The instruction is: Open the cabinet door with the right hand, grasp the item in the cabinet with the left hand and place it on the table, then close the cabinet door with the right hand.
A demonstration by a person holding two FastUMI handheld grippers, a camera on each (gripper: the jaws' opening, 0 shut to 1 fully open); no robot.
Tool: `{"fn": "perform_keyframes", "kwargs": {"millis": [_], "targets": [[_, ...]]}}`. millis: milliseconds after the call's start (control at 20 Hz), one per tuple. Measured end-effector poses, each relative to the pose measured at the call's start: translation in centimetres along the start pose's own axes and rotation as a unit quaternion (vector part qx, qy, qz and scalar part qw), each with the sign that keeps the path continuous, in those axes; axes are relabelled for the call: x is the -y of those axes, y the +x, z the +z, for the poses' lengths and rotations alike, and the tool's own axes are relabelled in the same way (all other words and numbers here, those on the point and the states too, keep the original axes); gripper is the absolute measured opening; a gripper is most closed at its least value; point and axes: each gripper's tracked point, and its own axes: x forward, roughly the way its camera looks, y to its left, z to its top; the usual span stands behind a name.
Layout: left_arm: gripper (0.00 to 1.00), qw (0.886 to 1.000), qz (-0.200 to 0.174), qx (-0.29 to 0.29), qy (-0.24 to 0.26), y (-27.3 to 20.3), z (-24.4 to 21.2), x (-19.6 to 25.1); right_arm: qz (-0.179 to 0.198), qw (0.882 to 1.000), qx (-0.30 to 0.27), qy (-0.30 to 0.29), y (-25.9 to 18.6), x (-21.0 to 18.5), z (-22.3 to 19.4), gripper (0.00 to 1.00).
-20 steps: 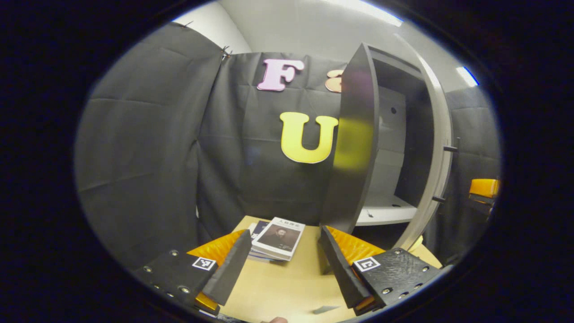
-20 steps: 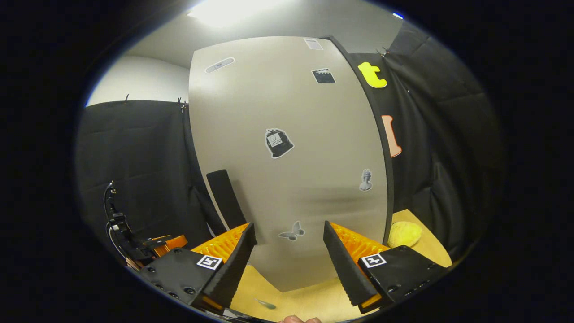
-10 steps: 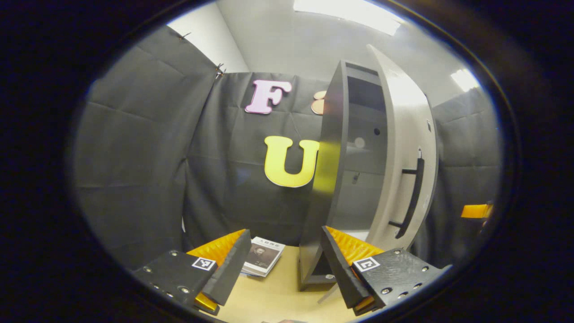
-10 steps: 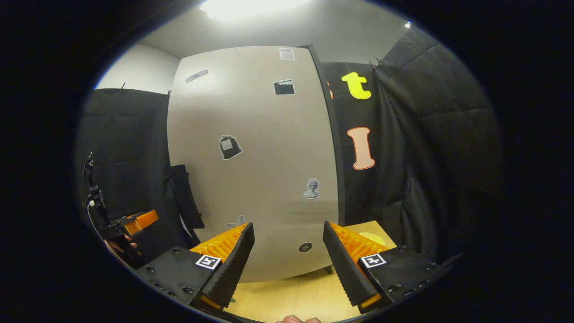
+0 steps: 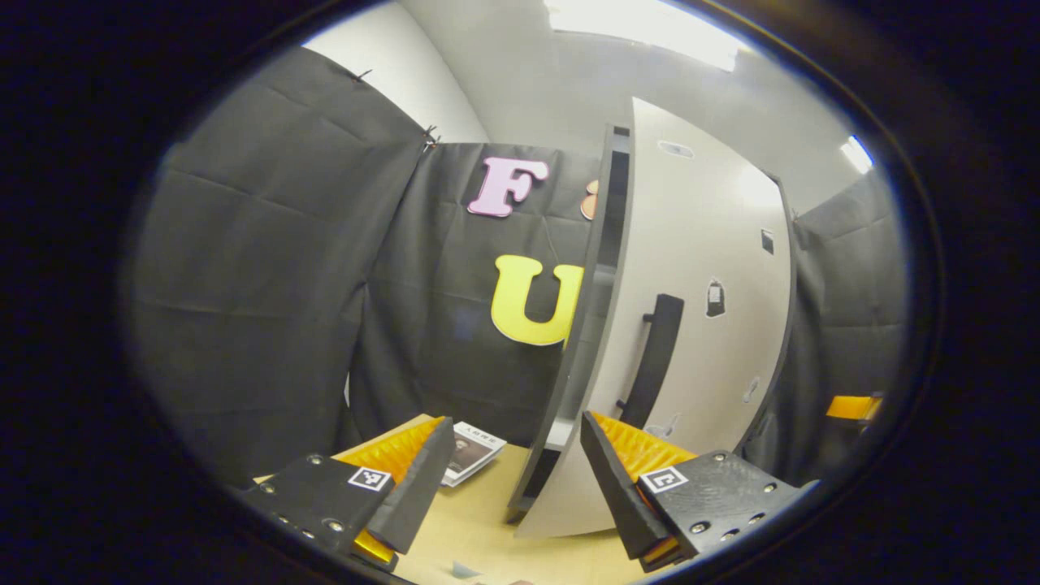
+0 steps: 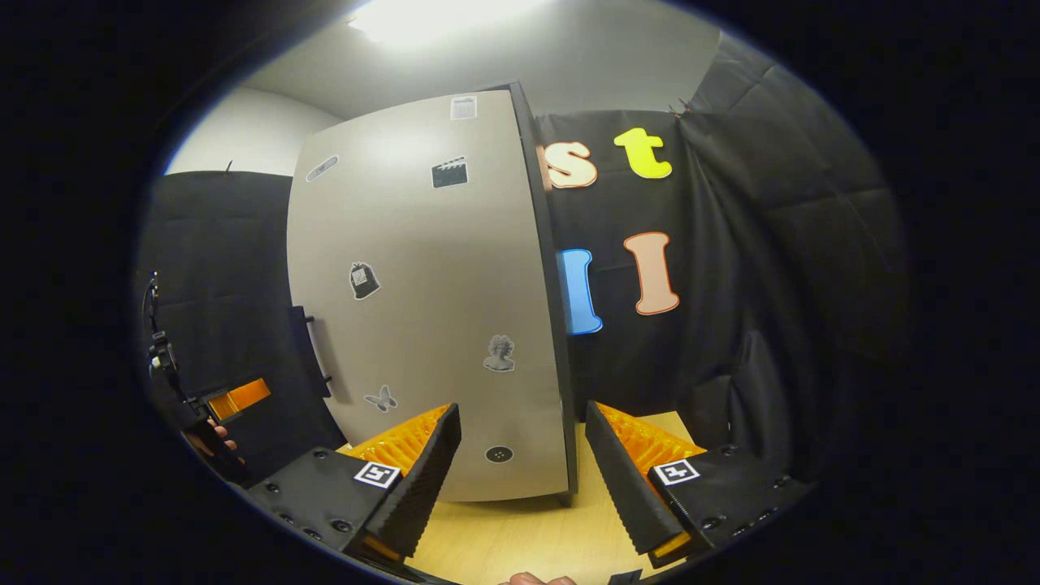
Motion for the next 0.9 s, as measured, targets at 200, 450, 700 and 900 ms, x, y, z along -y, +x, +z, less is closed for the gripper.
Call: {"fn": "perform_keyframes", "kwargs": {"millis": [200, 450, 700, 900], "targets": [[0.91, 1.000, 0.004, -0.011, -0.003, 0.4, -0.8, -0.2, -0.003, 1.000, -0.003, 0.005, -0.3, 0.2, -0.3, 0.97], [0.92, 0.999, -0.021, -0.016, 0.027, 1.5, -0.1, -3.3, -0.035, 0.999, -0.001, 0.022, -0.4, -2.3, -1.1, 0.97], [0.92, 0.996, -0.061, -0.017, 0.063, 3.1, -0.6, -5.1, -0.083, 0.996, 0.005, 0.030, -1.1, -5.1, -1.9, 0.97], [0.95, 0.988, -0.129, -0.020, 0.080, 4.2, -2.3, -2.8, -0.116, 0.992, 0.022, 0.046, -2.9, -6.9, -2.6, 0.97]]}}
